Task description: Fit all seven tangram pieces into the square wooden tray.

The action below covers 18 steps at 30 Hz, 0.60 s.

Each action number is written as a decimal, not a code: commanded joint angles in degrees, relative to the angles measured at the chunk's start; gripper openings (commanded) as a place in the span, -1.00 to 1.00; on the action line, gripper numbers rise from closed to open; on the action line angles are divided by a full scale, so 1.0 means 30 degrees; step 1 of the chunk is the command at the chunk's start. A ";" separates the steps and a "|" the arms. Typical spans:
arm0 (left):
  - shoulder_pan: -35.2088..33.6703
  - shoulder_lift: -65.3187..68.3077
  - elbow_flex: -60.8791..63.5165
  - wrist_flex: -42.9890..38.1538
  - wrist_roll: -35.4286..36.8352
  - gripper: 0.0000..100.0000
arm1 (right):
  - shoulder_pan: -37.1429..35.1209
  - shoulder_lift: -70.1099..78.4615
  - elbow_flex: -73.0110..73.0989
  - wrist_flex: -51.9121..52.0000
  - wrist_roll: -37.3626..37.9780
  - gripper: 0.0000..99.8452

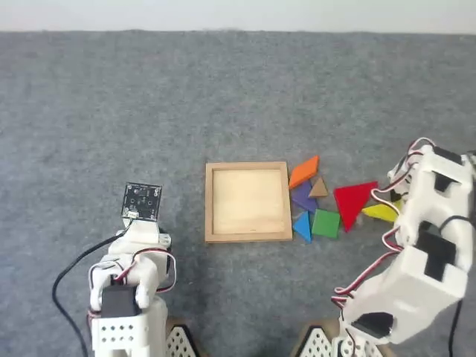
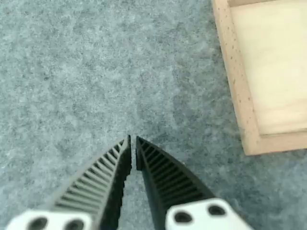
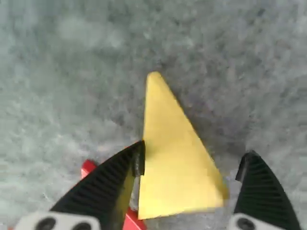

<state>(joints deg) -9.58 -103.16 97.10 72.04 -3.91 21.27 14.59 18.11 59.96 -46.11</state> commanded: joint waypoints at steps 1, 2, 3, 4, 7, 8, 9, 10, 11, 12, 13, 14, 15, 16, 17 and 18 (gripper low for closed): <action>0.0088 -0.0293 -0.0190 0.0059 -0.0029 -0.96 | -0.0835 -0.0015 -0.0410 -0.0103 -0.0029 -0.38; 0.0088 -0.0293 -0.0190 0.0059 -0.0029 -0.96 | -0.1011 -0.0015 -0.0410 -0.0073 -0.0029 -0.38; 0.0088 -0.0293 -0.0190 0.0059 -0.0029 -0.96 | -0.1128 -0.0015 -0.0410 -0.0073 -0.0029 -0.38; 0.0088 -0.0293 -0.0190 0.0059 -0.0029 -0.96 | -0.1158 -0.0015 -0.0381 -0.0073 -0.0029 -0.38; 0.0088 -0.0293 -0.0190 0.0059 -0.0029 -0.96 | -0.1099 -0.0015 -0.0381 -0.0132 0.0000 -0.39; 0.0088 -0.0293 -0.0190 0.0059 -0.0029 -0.96 | -0.1099 -0.0015 -0.0381 -0.0044 0.0000 -0.39; 0.0088 -0.0293 -0.0190 0.0059 -0.0029 -0.96 | -0.1099 -0.0015 -0.0381 -0.0015 0.0000 -0.40; 0.0088 -0.0293 -0.0190 0.0059 -0.0029 -0.96 | -0.1128 -0.0015 -0.0381 -0.0015 0.0000 -0.44; 0.0088 -0.0293 -0.0190 0.0059 -0.0029 -0.96 | -0.1128 -0.0015 -0.0381 -0.0015 0.0029 -0.48; 0.0088 -0.0293 -0.0190 0.0059 -0.0029 -0.96 | -0.1158 -0.0015 -0.0381 -0.0015 0.0352 -0.53; 0.0088 -0.0293 -0.0190 0.0059 -0.0029 -0.96 | -0.1158 -0.0015 -0.0381 -0.0073 0.0791 -0.58; 0.0088 -0.0293 -0.0190 0.0059 -0.0029 -0.96 | -0.1187 -0.0015 -0.0381 -0.0103 0.1172 -0.62; 0.0088 -0.0293 -0.0190 0.0059 -0.0029 -0.96 | -0.1187 -0.0015 -0.0381 -0.0132 0.1436 -0.65; 0.0088 -0.0293 -0.0190 0.0059 -0.0029 -0.96 | -0.1187 -0.0015 -0.0381 -0.0161 0.1582 -0.67; 0.0088 -0.0293 -0.0190 0.0059 -0.0029 -0.96 | -0.1187 -0.0015 -0.0381 -0.0161 0.1582 -0.67; 0.0088 -0.0293 -0.0190 0.0059 -0.0029 -0.96 | -0.1187 -0.0015 -0.0381 -0.0161 0.1582 -0.67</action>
<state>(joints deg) -9.58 -103.16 97.10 72.04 -3.91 18.73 14.68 18.29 60.31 -42.77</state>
